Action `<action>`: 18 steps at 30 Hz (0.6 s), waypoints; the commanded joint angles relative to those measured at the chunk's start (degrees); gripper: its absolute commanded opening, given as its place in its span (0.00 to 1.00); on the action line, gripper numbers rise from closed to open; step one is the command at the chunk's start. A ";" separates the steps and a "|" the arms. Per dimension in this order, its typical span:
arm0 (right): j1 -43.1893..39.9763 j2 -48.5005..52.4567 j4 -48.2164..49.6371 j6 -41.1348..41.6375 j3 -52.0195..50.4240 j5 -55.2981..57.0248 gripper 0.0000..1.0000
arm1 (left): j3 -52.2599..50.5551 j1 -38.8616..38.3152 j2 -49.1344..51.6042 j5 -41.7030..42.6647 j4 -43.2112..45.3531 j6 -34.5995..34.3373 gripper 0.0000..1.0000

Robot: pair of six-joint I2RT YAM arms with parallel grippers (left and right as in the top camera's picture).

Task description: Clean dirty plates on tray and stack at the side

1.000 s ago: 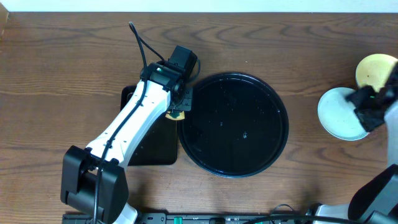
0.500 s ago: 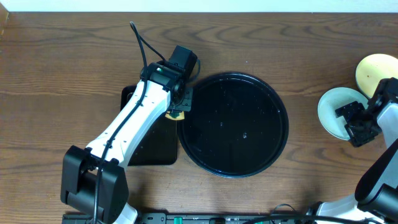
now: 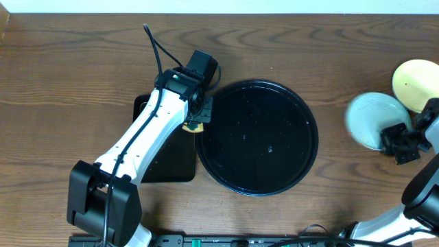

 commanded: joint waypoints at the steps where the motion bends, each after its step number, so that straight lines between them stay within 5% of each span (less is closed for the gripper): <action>1: 0.07 2.97 0.46 -1.60 -1.11 0.68 0.01 | -0.26 0.39 0.13 -0.04 0.09 0.79 0.08; 11: 1.92 -0.79 1.44 -4.76 -1.11 0.70 0.01 | -0.26 0.39 0.13 -0.04 0.09 0.76 0.08; 18: 7.96 -17.11 2.29 -3.89 -0.83 6.73 0.01 | -0.26 0.39 0.13 -0.04 0.09 0.76 0.08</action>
